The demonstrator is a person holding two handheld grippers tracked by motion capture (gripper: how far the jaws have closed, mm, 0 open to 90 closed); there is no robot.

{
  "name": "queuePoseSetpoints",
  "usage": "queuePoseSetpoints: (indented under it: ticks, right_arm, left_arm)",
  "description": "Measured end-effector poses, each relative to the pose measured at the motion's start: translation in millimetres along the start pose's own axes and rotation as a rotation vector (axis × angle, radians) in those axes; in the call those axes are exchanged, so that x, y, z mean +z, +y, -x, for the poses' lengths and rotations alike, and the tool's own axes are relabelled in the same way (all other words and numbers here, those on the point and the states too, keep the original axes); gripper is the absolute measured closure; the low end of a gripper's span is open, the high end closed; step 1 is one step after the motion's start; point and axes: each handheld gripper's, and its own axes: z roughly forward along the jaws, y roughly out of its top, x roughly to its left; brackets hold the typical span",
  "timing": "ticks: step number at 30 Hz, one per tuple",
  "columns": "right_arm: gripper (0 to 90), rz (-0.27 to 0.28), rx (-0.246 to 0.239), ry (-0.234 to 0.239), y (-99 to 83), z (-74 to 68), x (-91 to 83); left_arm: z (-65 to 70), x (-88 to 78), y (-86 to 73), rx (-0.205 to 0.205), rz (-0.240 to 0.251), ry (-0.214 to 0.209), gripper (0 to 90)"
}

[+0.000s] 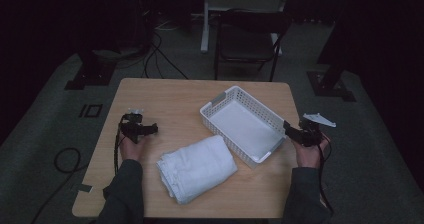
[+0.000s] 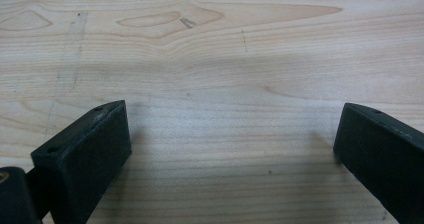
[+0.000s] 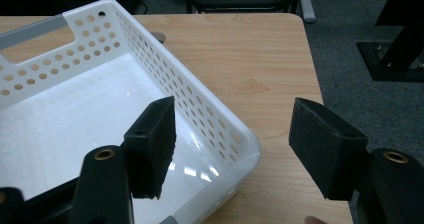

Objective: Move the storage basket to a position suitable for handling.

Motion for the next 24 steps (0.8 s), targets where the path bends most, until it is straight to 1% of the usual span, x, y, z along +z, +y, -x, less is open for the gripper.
queuePoseSetpoints:
  ticks: [2, 4, 6, 8, 10, 13, 20, 24]
  right_arm:
    - [35.1, -0.004, -0.005, 0.001, -0.5, -1.5, -0.7]
    - [35.0, -0.005, -0.013, -0.001, -0.8, -3.9, -1.3]
    - [35.0, -0.007, -0.016, 0.001, -1.3, -6.2, -2.6]
    - [34.4, -0.007, -0.019, 0.003, -2.8, -8.7, -4.4]
    - [33.9, -0.014, -0.026, 0.006, -4.9, -10.9, -5.8]
    - [33.3, -0.025, -0.021, 0.005, -8.3, -11.5, -6.5]
    - [32.2, -0.055, 0.004, 0.004, -17.7, -11.8, -7.5]
    - [30.6, -0.067, -0.001, 0.009, -21.9, -15.1, -7.8]
  left_arm:
    - [1.2, -0.8, -0.4, 0.003, -0.004, -0.002, 1.5]
    - [3.8, -2.7, -0.5, 0.001, -0.021, -0.001, 1.5]
    - [6.5, -5.1, -0.7, 0.01, -0.043, -0.007, 1.5]
    - [7.5, -6.1, -1.2, 0.016, -0.048, -0.012, 1.5]
    - [7.3, -6.2, -1.3, 0.018, -0.048, -0.014, 1.5]
    - [7.3, -6.2, -1.4, 0.018, -0.047, -0.014, 1.5]
    - [6.6, -5.9, -2.2, 0.024, -0.037, -0.02, 1.4]
    - [6.4, -5.8, -2.6, 0.026, -0.033, -0.021, 1.4]
